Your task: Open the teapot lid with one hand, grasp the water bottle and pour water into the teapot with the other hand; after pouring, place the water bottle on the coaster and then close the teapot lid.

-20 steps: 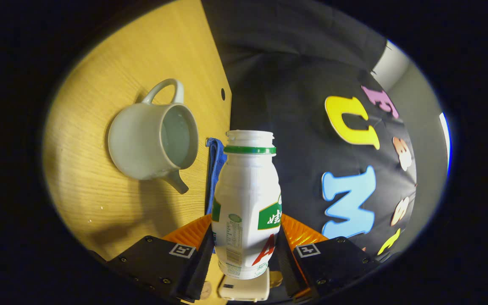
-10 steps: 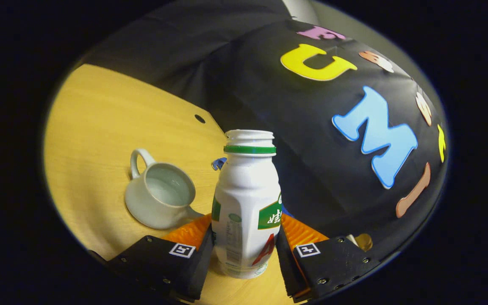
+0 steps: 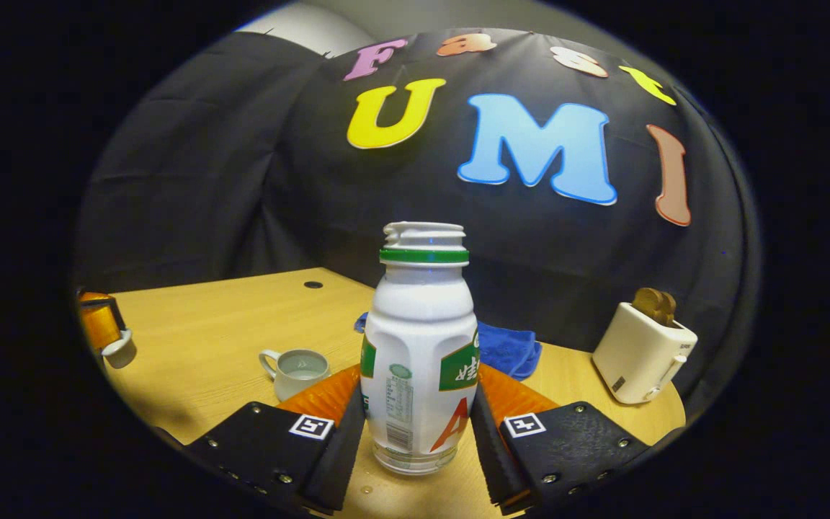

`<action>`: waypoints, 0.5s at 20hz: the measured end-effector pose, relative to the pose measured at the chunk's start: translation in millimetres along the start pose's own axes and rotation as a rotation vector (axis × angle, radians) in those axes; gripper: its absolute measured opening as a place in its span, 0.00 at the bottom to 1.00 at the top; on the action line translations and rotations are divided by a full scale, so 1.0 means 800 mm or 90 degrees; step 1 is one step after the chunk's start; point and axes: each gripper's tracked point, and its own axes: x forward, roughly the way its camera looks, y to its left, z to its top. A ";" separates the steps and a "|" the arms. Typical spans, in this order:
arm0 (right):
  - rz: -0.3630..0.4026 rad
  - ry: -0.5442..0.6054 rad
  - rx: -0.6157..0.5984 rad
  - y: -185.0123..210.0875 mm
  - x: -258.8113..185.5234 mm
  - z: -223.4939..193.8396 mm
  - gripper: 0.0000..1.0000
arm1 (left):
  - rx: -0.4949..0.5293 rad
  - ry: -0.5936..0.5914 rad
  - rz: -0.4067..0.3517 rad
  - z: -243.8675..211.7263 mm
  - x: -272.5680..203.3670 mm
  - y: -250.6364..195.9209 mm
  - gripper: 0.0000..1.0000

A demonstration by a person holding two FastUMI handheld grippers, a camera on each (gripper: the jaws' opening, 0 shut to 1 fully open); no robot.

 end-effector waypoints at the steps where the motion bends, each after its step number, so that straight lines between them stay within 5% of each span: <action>1: -0.018 -0.015 0.014 -0.019 -0.010 0.003 0.71 | 0.001 -0.003 0.001 0.004 0.018 0.002 0.16; 10: -0.156 -0.065 0.131 -0.144 -0.051 -0.029 0.71 | 0.031 0.017 0.022 -0.019 0.158 0.011 0.12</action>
